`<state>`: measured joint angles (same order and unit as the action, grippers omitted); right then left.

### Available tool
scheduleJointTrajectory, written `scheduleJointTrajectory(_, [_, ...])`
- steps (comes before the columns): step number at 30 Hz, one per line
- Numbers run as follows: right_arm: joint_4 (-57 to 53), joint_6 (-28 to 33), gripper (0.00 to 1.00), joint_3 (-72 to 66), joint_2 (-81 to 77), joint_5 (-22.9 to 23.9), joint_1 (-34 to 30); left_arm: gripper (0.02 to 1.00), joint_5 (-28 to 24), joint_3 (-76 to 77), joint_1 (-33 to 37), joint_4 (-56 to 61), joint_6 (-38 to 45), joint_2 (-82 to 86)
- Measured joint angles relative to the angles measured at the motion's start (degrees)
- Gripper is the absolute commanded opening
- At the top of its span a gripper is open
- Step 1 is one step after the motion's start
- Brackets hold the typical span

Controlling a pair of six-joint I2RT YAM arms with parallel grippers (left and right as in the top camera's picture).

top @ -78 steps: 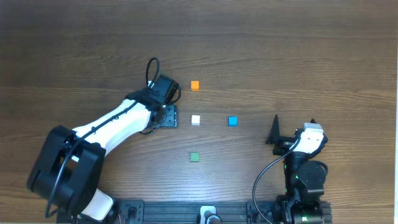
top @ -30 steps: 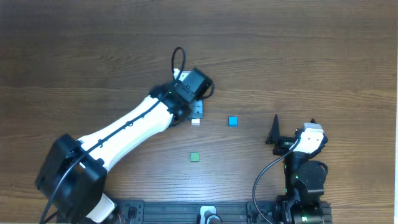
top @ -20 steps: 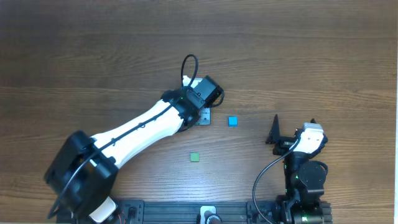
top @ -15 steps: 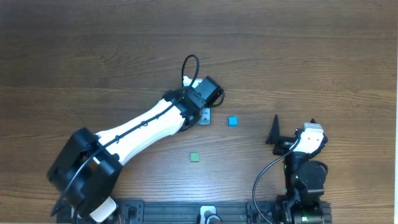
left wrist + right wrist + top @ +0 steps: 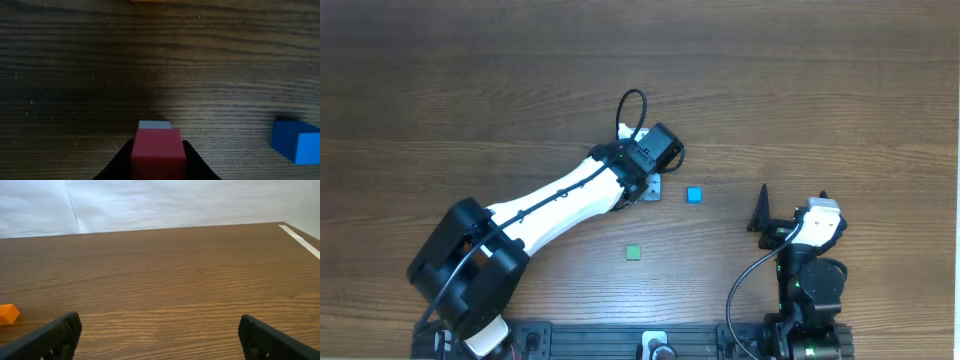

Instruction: Stack Cubes

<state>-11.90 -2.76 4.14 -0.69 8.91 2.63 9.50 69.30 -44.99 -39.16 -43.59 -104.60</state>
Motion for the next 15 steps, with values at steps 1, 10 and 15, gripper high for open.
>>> scheduleJointTrajectory(1, [0.0, 0.0, 0.993, 0.0, 0.0, 0.0, 0.0, 0.038, 0.0, 0.0, 0.0, 0.0, 0.0, 0.0])
scheduleJointTrajectory(10, [0.0, 0.0, 0.991, 0.0, 0.0, 0.0, 0.0, 0.040, 0.0, 0.0, 0.0, 0.0, 0.0, -0.1])
scheduleJointTrajectory(15, [0.0, 0.0, 0.991, 0.0, 0.0, 0.0, 0.0, 0.038, 0.0, 0.0, -0.3, 0.0, 0.0, -0.2])
